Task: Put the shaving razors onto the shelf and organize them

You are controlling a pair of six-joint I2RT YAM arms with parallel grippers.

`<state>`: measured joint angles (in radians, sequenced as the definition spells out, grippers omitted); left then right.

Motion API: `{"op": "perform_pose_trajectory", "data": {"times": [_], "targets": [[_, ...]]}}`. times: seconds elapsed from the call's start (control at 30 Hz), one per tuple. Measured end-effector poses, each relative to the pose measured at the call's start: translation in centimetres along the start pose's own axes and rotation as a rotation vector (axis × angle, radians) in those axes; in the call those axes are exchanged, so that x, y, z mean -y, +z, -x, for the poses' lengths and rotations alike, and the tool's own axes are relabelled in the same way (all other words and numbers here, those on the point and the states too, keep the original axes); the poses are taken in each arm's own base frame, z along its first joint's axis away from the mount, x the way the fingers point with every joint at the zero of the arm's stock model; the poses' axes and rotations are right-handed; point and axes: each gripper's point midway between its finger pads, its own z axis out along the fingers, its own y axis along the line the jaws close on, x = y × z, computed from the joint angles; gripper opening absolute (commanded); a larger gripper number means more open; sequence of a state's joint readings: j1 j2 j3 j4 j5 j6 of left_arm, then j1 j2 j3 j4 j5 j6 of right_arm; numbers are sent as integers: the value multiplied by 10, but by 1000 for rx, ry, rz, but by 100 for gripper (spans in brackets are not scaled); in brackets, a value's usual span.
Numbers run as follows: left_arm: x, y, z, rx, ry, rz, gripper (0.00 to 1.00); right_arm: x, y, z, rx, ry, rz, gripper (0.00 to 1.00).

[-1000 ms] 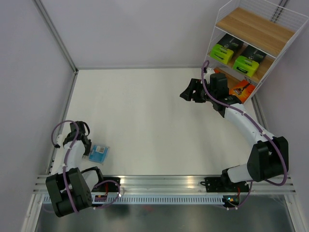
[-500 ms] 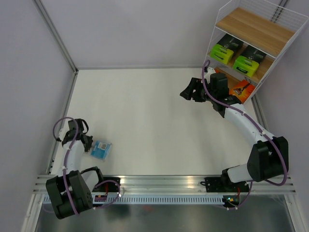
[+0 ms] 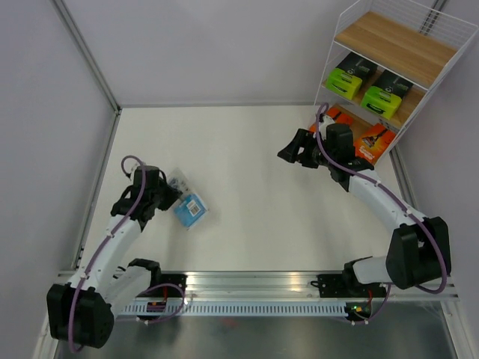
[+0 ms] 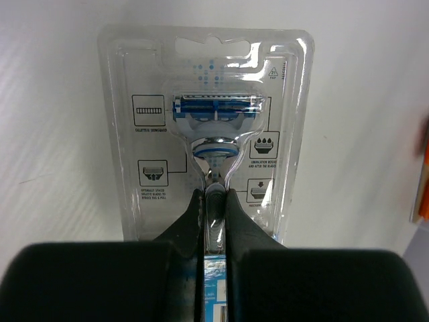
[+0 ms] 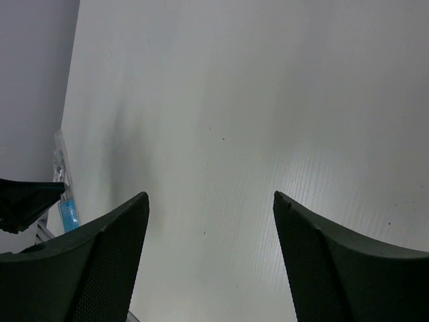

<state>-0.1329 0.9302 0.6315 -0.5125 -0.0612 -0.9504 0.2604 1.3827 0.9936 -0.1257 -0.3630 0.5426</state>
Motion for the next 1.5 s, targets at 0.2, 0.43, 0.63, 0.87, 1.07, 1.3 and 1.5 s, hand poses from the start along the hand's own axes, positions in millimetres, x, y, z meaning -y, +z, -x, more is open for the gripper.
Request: {"op": "perform_pose_trajectory", "data": {"times": [0.2, 0.43, 0.63, 0.87, 1.07, 1.3, 1.5], "targets": [[64, -6, -29, -65, 132, -162, 2, -20, -7, -22, -18, 14, 65, 82], [131, -9, -69, -139, 259, -299, 2, -64, -2, -66, -108, -36, 180, 84], [174, -23, -96, -163, 344, -413, 2, -90, 6, -79, -153, -94, 232, 77], [189, -30, -100, -153, 379, -466, 2, -91, 9, -84, -169, -110, 237, 56], [187, -27, -105, -161, 407, -461, 2, -99, 12, -82, -166, -119, 258, 52], [190, -25, -123, -192, 441, -462, 2, -108, 18, -84, -172, -139, 275, 35], [192, -25, -127, -187, 463, -463, 2, -100, 25, -92, -189, -141, 232, 0]]}}
